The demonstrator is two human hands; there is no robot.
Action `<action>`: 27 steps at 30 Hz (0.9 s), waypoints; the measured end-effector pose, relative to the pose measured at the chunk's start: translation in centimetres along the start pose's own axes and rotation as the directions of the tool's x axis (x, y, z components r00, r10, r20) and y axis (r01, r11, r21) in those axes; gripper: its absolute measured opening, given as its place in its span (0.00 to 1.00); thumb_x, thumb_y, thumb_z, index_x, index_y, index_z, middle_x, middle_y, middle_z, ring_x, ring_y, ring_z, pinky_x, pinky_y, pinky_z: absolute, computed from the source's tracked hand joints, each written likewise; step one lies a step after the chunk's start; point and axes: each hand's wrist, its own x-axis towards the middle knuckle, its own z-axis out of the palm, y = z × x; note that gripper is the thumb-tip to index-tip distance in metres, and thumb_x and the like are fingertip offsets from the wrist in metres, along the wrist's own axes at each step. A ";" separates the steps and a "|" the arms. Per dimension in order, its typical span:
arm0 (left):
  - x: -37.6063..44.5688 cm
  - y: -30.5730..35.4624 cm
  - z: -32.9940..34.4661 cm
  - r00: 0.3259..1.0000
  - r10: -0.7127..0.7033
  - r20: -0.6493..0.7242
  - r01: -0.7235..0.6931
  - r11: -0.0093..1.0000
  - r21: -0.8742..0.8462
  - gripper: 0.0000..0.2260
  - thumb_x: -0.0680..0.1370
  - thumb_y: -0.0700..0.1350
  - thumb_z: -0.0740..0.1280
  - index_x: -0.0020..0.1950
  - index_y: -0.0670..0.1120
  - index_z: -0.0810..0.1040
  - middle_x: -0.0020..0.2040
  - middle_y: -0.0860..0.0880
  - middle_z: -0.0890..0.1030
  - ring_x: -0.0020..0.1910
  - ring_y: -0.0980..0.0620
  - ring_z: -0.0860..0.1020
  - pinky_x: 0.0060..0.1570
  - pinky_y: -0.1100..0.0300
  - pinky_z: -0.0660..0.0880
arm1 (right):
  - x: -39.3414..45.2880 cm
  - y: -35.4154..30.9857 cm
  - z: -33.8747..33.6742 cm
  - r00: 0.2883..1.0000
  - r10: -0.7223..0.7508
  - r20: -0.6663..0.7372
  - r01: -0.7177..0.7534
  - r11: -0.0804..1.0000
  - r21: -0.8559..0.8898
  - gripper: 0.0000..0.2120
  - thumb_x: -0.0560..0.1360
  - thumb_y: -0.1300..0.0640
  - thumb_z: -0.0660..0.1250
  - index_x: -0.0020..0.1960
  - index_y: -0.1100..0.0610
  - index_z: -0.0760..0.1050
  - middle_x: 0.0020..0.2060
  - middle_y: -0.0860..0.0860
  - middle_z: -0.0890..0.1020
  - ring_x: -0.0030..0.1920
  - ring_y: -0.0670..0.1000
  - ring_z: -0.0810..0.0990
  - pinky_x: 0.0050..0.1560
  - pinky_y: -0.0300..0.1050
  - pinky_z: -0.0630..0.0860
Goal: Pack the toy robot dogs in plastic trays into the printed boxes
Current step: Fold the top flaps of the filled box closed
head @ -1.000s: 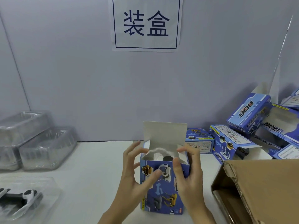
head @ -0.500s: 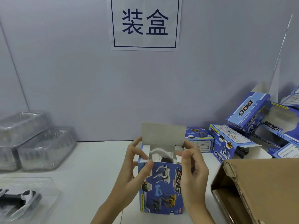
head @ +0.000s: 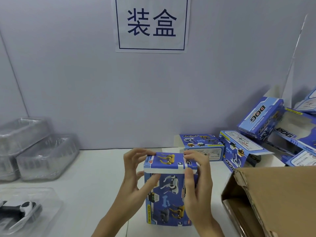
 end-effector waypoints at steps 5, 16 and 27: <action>-0.4 0.5 0.3 0.997 -0.051 0.049 0.053 0.997 -0.052 0.25 0.72 0.69 0.73 0.64 0.62 0.74 0.70 0.57 0.73 0.73 0.45 0.75 0.54 0.42 0.84 | 0.2 0.0 0.1 0.999 -0.042 0.026 0.043 0.999 -0.031 0.12 0.87 0.45 0.57 0.65 0.47 0.73 0.64 0.55 0.75 0.69 0.60 0.73 0.51 0.30 0.79; 0.2 1.0 1.0 0.999 -0.025 -0.042 0.020 0.994 -0.109 0.12 0.75 0.55 0.72 0.56 0.54 0.80 0.67 0.53 0.76 0.73 0.42 0.74 0.45 0.43 0.85 | 0.4 -0.1 -0.3 0.997 -0.071 0.040 0.074 0.994 -0.080 0.13 0.85 0.55 0.58 0.65 0.42 0.73 0.65 0.52 0.77 0.69 0.62 0.74 0.52 0.54 0.83; -0.1 0.4 1.1 0.998 -0.050 -0.040 0.042 0.981 -0.188 0.10 0.75 0.52 0.74 0.52 0.51 0.80 0.70 0.54 0.78 0.71 0.48 0.77 0.43 0.48 0.85 | 0.0 -0.6 0.0 0.995 -0.102 0.003 0.102 0.990 -0.100 0.13 0.84 0.54 0.58 0.62 0.40 0.76 0.68 0.52 0.76 0.71 0.60 0.74 0.45 0.60 0.84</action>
